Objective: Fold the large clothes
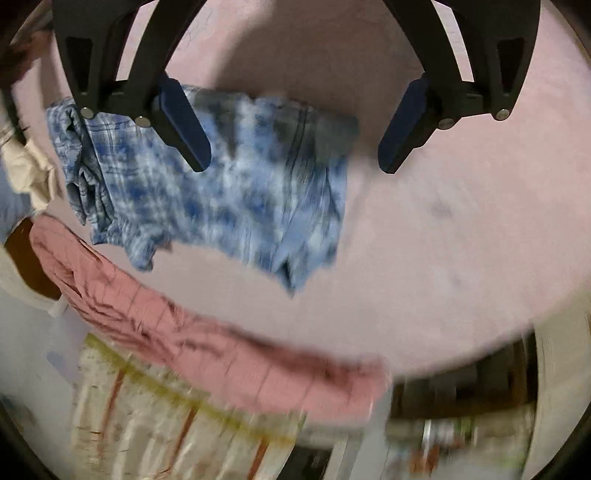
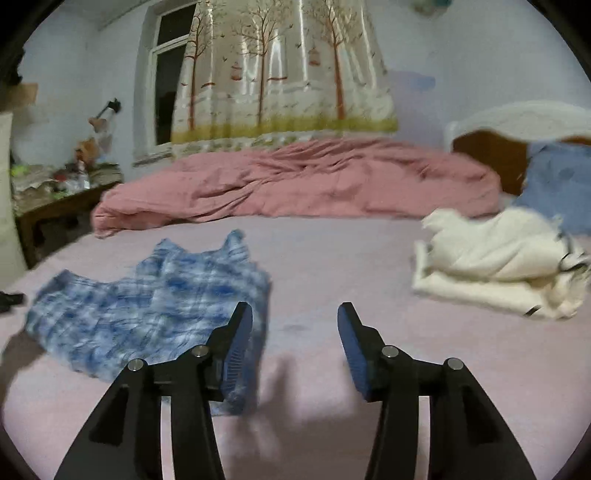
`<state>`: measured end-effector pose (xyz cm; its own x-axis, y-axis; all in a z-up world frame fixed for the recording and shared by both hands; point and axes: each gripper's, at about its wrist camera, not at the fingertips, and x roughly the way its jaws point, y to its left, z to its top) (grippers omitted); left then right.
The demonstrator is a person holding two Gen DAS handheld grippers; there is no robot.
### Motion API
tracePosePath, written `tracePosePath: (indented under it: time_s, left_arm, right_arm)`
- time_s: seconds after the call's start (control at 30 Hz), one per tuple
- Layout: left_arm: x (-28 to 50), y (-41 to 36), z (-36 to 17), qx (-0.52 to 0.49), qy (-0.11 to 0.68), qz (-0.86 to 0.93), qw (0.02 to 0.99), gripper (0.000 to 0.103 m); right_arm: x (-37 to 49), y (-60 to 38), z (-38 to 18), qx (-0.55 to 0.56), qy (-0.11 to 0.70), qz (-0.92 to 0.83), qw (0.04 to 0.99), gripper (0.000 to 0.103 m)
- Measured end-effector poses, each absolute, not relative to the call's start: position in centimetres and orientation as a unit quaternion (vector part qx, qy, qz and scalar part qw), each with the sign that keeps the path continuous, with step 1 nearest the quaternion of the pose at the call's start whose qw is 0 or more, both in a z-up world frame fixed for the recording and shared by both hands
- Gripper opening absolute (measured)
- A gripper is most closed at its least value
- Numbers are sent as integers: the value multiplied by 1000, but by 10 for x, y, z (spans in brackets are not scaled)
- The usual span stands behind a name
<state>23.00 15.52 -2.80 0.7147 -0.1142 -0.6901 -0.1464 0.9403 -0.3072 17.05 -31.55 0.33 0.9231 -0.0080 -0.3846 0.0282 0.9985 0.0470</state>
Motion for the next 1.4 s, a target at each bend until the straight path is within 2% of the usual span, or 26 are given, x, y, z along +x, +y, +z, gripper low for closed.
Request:
tracePosePath:
  time_s: [0.03, 0.1, 0.2, 0.23, 0.27, 0.3, 0.33, 0.37, 0.5, 0.63, 0.7, 0.9, 1.03, 1.1, 1.3, 1.4]
  left_arm:
    - [235, 159, -38, -192, 394, 1, 899, 91]
    - [239, 168, -59, -245, 411, -27, 878, 91]
    - [236, 158, -58, -228, 394, -28, 890, 90]
    - [236, 154, -58, -215, 396, -25, 893, 81]
    - [237, 149, -56, -201, 399, -14, 895, 63]
    - [238, 147, -53, -178, 402, 6, 898, 50]
    - [240, 145, -47, -159, 398, 12, 903, 24]
    - [242, 141, -40, -151, 391, 2, 908, 18]
    - [240, 118, 7, -121, 329, 0, 937, 14]
    - [227, 62, 60, -67, 260, -39, 962, 13]
    - [216, 33, 80, -49, 232, -77, 968, 13]
    - [194, -45, 100, 5, 171, -178, 969, 13]
    - [211, -81, 84, 4, 198, -206, 958, 13]
    - [221, -95, 65, 0, 216, -221, 951, 13]
    - [245, -120, 8, -62, 300, -278, 911, 12]
    - [257, -135, -22, -23, 358, -263, 896, 12]
  right_arm:
    - [177, -315, -2, 23, 213, -12, 977, 58]
    - [186, -313, -9, 13, 237, -11, 971, 58]
    - [195, -304, -16, -5, 261, 8, 965, 58]
    - [194, -302, -16, -9, 262, 15, 965, 58]
    - [195, -300, -16, -12, 262, 23, 965, 58]
    - [196, -297, -16, -15, 262, 32, 964, 58]
    - [196, -293, -16, -23, 262, 40, 964, 58]
    - [196, -287, -15, -32, 262, 46, 963, 58]
    - [194, -260, -5, -33, 255, 110, 960, 58]
    - [213, -238, -16, 42, 306, 184, 933, 58]
    - [224, -223, -30, 18, 338, 166, 926, 58]
    - [201, -253, -16, 35, 324, 144, 934, 58]
    - [175, -299, 6, 12, 260, 24, 965, 64]
    - [184, -313, 2, -7, 274, -6, 962, 64]
    - [200, -341, -26, 56, 301, 12, 952, 64]
    - [216, -347, -40, 72, 343, 26, 936, 64]
